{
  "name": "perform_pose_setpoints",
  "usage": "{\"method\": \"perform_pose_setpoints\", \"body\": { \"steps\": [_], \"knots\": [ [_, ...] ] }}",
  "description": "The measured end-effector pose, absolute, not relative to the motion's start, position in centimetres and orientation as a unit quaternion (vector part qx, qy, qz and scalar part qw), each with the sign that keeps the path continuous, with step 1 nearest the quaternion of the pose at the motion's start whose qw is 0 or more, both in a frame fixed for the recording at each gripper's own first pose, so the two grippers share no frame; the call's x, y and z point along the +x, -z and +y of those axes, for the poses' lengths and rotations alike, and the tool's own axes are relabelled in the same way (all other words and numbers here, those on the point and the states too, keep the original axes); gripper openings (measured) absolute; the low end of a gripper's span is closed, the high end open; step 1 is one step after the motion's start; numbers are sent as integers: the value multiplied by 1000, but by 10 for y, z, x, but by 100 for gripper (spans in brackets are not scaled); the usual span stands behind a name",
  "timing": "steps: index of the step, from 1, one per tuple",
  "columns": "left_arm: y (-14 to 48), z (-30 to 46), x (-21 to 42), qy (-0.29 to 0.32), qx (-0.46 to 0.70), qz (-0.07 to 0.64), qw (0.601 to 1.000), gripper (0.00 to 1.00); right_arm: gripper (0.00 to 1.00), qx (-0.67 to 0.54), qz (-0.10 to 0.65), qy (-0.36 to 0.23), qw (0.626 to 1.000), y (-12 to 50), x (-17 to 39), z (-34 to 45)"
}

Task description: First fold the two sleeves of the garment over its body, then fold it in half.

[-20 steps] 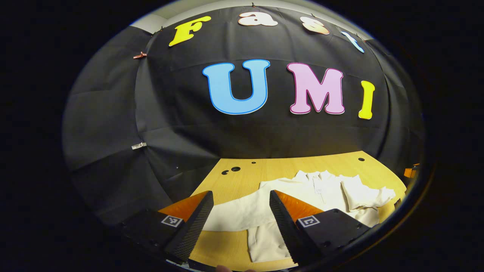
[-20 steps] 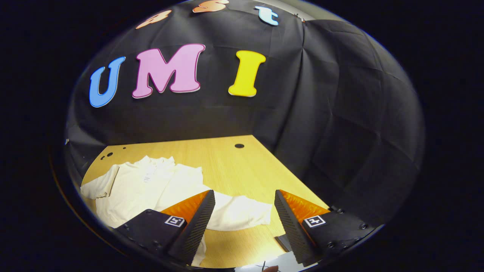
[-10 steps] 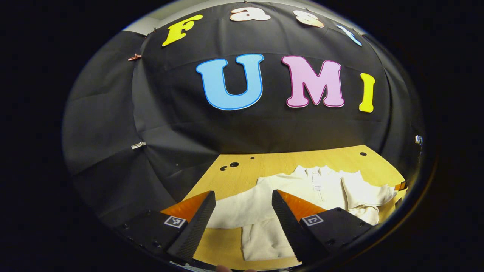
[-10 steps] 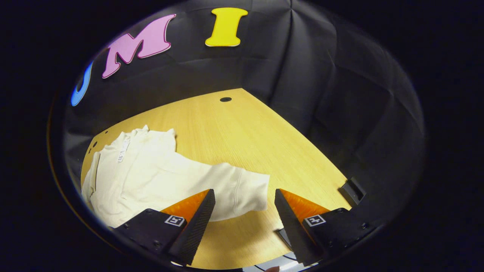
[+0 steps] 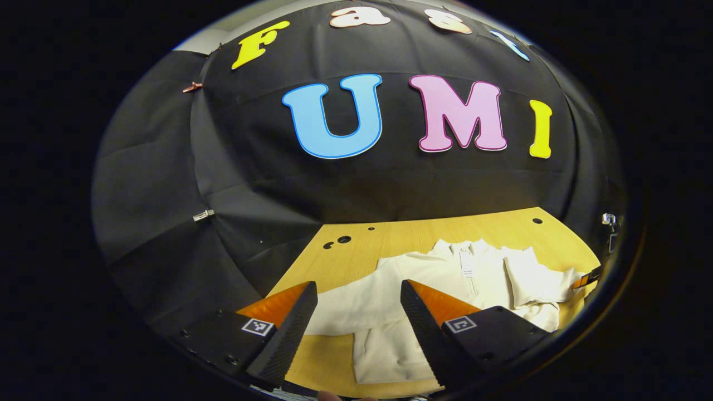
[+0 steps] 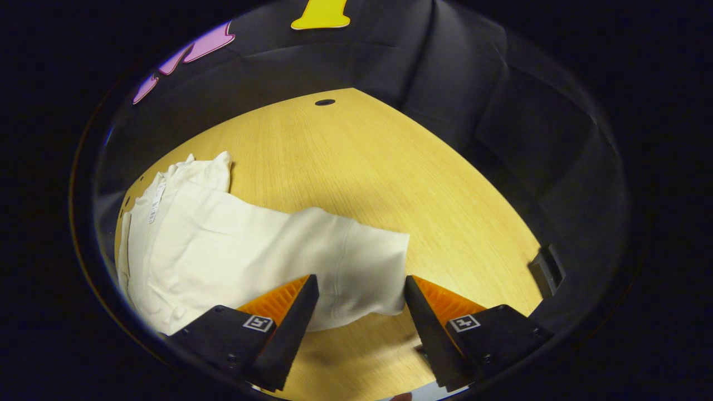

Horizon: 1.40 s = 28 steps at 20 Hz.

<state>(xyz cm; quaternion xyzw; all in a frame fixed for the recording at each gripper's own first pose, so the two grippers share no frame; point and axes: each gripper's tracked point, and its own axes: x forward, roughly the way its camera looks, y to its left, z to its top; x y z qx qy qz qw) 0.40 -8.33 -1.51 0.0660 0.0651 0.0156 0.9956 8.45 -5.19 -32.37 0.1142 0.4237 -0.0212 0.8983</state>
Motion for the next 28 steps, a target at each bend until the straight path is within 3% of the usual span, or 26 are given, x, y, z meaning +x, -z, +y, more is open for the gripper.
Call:
{"method": "perform_pose_setpoints", "body": {
  "steps": [2, 3, 5, 6, 7, 13, 22, 28],
  "knots": [
    [13, -82, 5, -18, 68, 62, 996, 96, 91, 111, 417, 16, 902, 326, 85, -48],
    [15, -81, 4, -18, 66, 63, 996, 96, 82, 107, 412, 3, 905, 323, 84, -44],
    [18, -78, 3, -20, 61, 65, 996, 96, 28, 110, 410, -13, 906, 323, 84, -36],
    [18, -75, 5, -22, 57, 66, 996, 96, 26, 115, 416, -17, 902, 324, 85, -35],
    [20, -73, 4, -24, 53, 69, 996, 96, 17, 128, 416, -16, 900, 319, 85, -35],
    [17, -53, 5, -28, 49, 63, 996, 96, 13, 198, 382, -15, 903, 284, 89, -22],
    [20, -20, 11, -22, 30, 59, 998, 96, 13, 219, 292, -107, 925, 166, 90, 74],
    [25, 10, 13, -16, 21, 54, 998, 96, 13, 217, 269, -160, 925, 121, 66, 159]
  ]
}}
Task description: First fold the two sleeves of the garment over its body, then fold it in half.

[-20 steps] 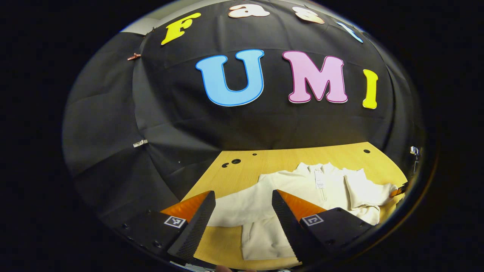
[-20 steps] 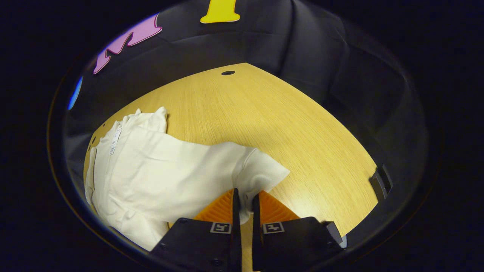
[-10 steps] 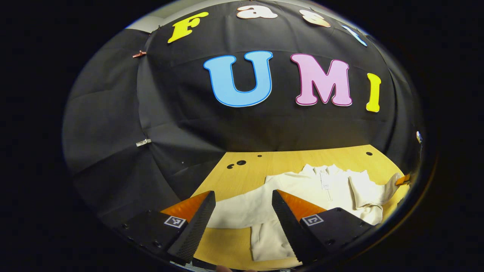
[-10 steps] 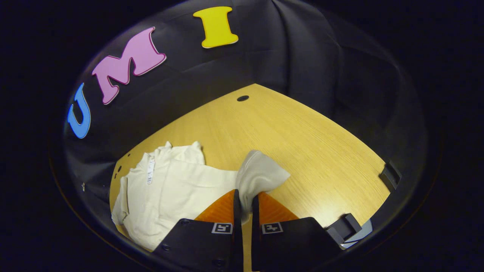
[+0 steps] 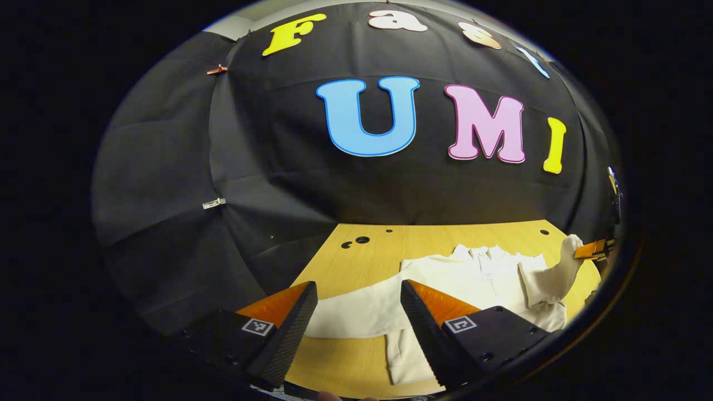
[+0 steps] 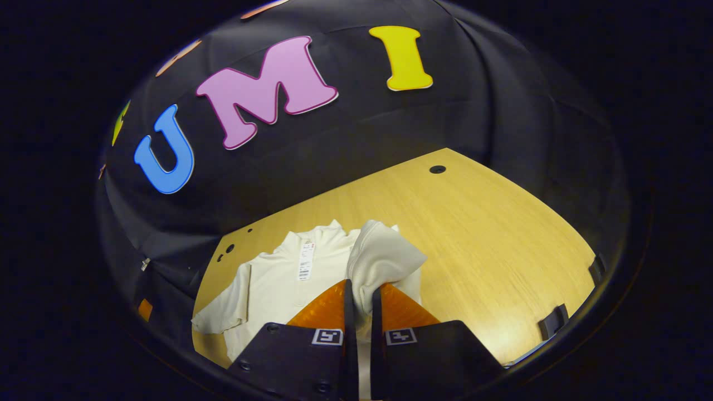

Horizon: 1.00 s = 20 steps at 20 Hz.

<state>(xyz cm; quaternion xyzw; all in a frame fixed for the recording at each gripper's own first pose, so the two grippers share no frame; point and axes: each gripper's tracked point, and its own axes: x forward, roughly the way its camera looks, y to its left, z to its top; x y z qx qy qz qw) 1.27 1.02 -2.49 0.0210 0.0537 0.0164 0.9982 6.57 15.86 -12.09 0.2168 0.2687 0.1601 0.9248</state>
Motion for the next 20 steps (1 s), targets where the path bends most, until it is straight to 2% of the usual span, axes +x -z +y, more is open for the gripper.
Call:
{"method": "perform_pose_setpoints", "body": {
  "steps": [6, 11, 16, 20],
  "knots": [
    [41, 52, 10, -25, 13, 60, 998, 96, 13, 211, 271, -226, 912, 104, 37, 261],
    [55, 85, 12, -46, -5, 67, 997, 96, 13, 184, 290, -282, 896, 120, 16, 344],
    [67, 109, 21, -63, -6, 71, 995, 96, 13, 151, 335, -296, 882, 169, 9, 406],
    [83, 121, 35, -66, -9, 82, 994, 96, 13, 131, 367, -295, 872, 199, 3, 427]
  ]
}}
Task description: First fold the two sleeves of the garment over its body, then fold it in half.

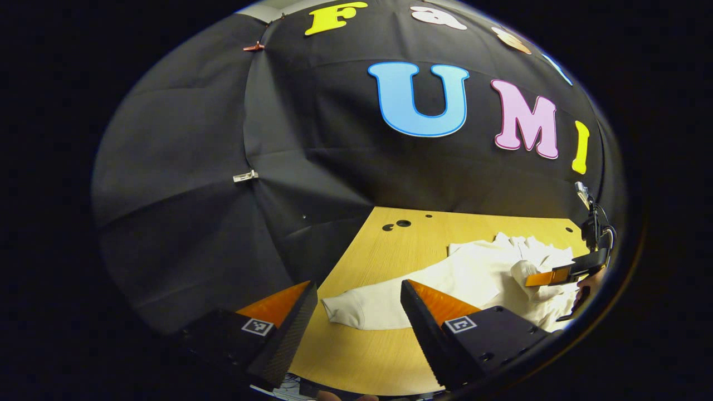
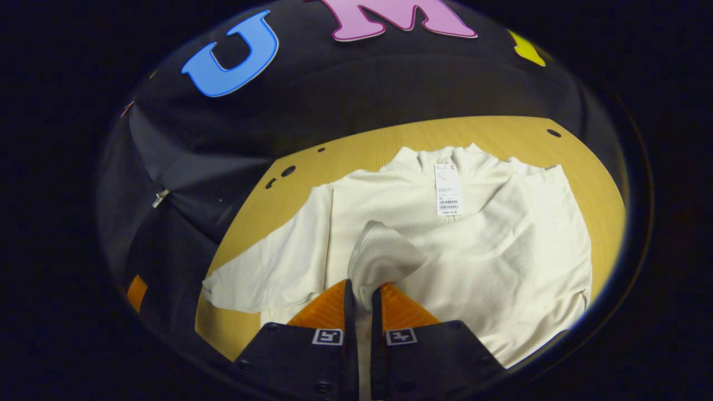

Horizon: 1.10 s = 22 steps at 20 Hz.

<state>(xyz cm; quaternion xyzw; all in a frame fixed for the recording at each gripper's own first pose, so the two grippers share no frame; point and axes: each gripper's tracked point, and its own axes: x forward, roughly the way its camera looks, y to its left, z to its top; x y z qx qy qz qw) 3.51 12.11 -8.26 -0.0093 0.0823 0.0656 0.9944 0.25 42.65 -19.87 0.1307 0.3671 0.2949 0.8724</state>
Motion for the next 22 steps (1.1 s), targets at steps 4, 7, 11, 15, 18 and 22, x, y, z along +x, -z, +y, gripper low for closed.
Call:
{"method": "perform_pose_setpoints", "body": {
  "steps": [4, 7, 11, 15, 18, 22],
  "knots": [
    [103, 130, 54, -65, -23, 93, 993, 96, 17, 120, 388, -297, 864, 217, -3, 438],
    [121, 136, 71, -65, -19, 104, 992, 96, 16, 126, 404, -305, 853, 220, -9, 441],
    [146, 146, 92, -69, -19, 130, 989, 96, 52, 145, 408, -319, 843, 209, -14, 446],
    [166, 153, 112, -77, -31, 155, 984, 96, 59, 166, 401, -321, 842, 190, -12, 433],
    [184, 153, 120, -82, -30, 190, 978, 96, 59, 154, 404, -313, 846, 182, -12, 403],
    [212, 152, 127, -90, -35, 244, 965, 99, 59, 148, 391, -309, 854, 167, -15, 354]
  ]
}}
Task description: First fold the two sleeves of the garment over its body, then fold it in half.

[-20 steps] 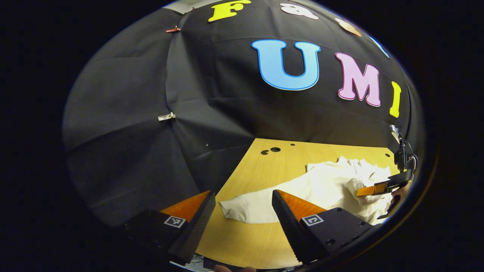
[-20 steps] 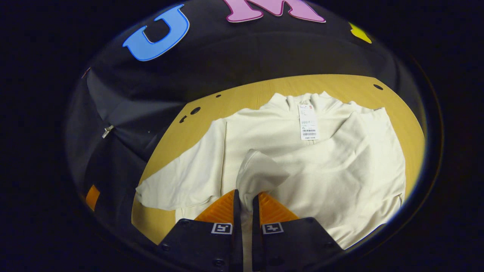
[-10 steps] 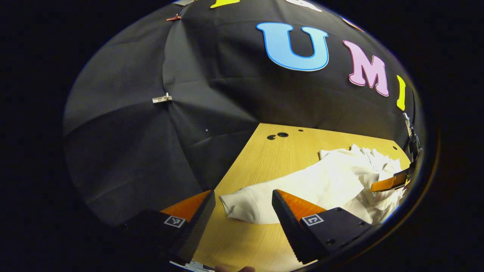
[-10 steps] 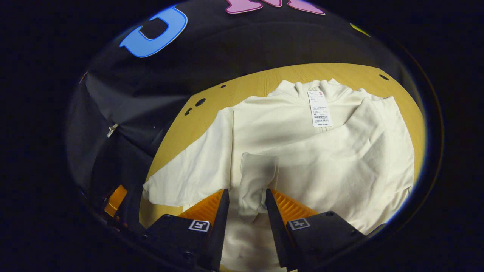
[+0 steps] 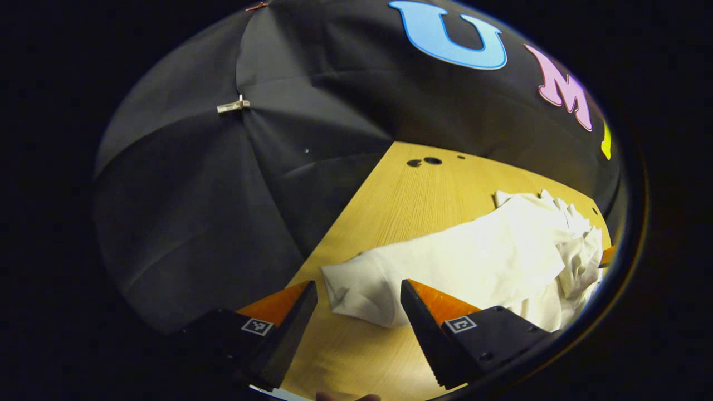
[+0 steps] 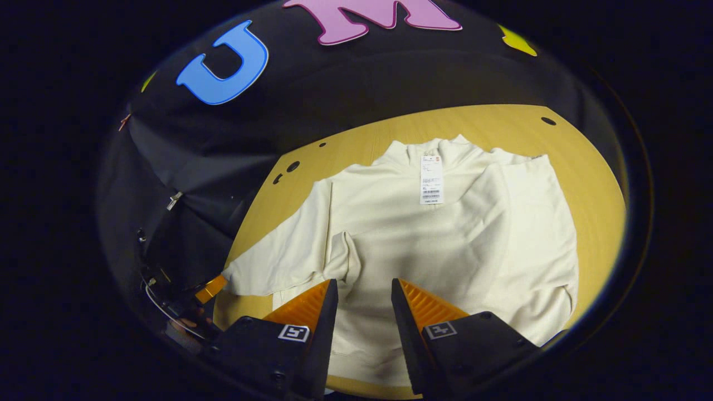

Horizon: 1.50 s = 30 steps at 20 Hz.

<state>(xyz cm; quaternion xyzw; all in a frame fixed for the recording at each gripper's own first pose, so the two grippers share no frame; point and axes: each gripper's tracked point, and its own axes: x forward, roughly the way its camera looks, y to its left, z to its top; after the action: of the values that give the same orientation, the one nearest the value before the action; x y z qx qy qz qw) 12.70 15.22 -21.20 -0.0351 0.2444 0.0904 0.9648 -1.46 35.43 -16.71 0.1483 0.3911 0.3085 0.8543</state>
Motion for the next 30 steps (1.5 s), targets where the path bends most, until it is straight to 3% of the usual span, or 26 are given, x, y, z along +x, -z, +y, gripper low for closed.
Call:
{"method": "perform_pose_setpoints", "body": {
  "steps": [5, 9, 15, 17, 21, 30],
  "knots": [
    [244, 154, 134, -112, -24, 310, 944, 96, 59, 160, 379, -280, 867, 154, -22, 291],
    [244, 147, 141, -98, -33, 302, 948, 95, 59, 162, 378, -260, 874, 153, -32, 244],
    [243, 124, 148, -52, -7, 300, 953, 24, 59, 188, 388, -223, 874, 163, -39, 189],
    [239, 125, 149, -58, -7, 299, 953, 13, 59, 192, 388, -219, 875, 165, -40, 179],
    [238, 120, 146, -50, -17, 298, 953, 7, 59, 196, 390, -219, 873, 169, -44, 166],
    [172, 82, 125, -22, -26, 236, 971, 7, 59, 208, 406, -208, 865, 190, -38, 141]
  ]
}}
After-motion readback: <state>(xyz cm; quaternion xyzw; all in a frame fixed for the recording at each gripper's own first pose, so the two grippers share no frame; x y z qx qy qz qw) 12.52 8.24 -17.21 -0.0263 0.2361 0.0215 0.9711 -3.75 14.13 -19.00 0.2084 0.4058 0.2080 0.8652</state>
